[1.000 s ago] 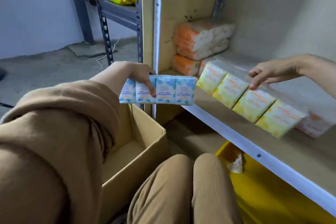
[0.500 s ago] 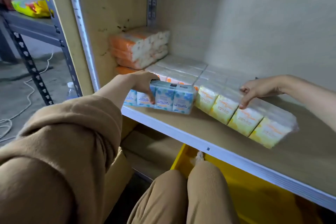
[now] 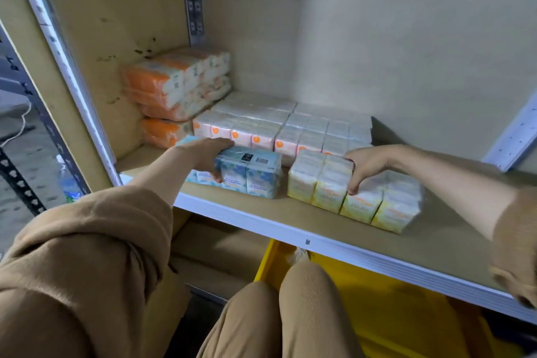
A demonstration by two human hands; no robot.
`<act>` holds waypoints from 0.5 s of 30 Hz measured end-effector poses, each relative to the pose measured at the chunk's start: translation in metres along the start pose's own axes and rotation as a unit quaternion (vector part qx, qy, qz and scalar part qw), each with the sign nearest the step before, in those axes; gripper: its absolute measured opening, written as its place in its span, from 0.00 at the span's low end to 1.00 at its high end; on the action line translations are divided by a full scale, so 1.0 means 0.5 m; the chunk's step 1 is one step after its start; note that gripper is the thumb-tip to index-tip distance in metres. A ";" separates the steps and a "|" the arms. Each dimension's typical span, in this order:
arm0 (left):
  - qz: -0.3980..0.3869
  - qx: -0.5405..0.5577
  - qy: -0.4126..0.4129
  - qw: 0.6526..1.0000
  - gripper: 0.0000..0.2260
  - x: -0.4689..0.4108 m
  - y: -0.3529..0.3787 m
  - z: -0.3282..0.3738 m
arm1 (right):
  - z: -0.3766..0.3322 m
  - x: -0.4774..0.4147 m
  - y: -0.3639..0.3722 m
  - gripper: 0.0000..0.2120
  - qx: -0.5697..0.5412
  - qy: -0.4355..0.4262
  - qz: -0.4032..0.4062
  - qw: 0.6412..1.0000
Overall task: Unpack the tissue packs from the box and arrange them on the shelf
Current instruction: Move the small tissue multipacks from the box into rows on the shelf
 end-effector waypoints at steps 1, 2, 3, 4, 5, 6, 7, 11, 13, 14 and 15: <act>-0.003 -0.005 0.001 1.000 0.54 0.003 0.001 0.003 | 0.000 0.000 0.001 0.34 -0.002 0.001 -0.001 1.000; -0.009 -0.007 0.006 1.000 0.55 0.014 -0.003 0.015 | -0.001 0.001 0.001 0.35 -0.005 0.004 -0.005 1.000; -0.018 -0.008 0.010 1.000 0.55 0.037 -0.011 0.041 | -0.002 0.003 0.002 0.36 -0.007 0.006 -0.008 1.000; -0.025 -0.008 0.013 1.000 0.53 0.075 -0.030 0.082 | -0.003 0.005 0.001 0.35 -0.007 0.006 -0.012 1.000; -0.028 -0.009 0.015 0.999 0.52 0.114 -0.049 0.122 | -0.007 0.008 -0.002 0.32 -0.009 0.001 -0.010 1.000; -0.033 -0.012 0.018 0.999 0.50 0.134 -0.059 0.145 | -0.012 0.008 -0.008 0.27 -0.015 -0.008 0.001 1.000; -0.040 -0.019 0.024 0.999 0.48 0.149 -0.067 0.166 | -0.018 0.009 -0.016 0.24 -0.021 -0.019 0.021 0.999; -0.032 -0.016 0.066 0.997 0.43 0.178 -0.099 0.236 | -0.057 0.033 -0.048 0.27 -0.055 -0.070 0.124 0.988; -0.010 -0.011 0.095 0.995 0.41 0.183 -0.116 0.271 | -0.079 0.046 -0.048 0.25 -0.067 -0.093 0.140 0.983; 0.000 -0.014 0.110 0.994 0.40 0.185 -0.123 0.289 | -0.089 0.052 -0.045 0.23 -0.064 -0.103 0.146 0.982; 0.010 -0.018 0.129 0.991 0.38 0.187 -0.129 0.308 | -0.099 0.056 -0.040 0.22 -0.057 -0.110 0.151 0.981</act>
Point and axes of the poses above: each hand's wrist, its own x-axis away from the middle knuckle, its own y-axis out of the palm, z = x × y, the point moved 8 cm from there along -x, towards the middle knuckle, and after that the axes turned 13 degrees about y, right-handed, at the moved point
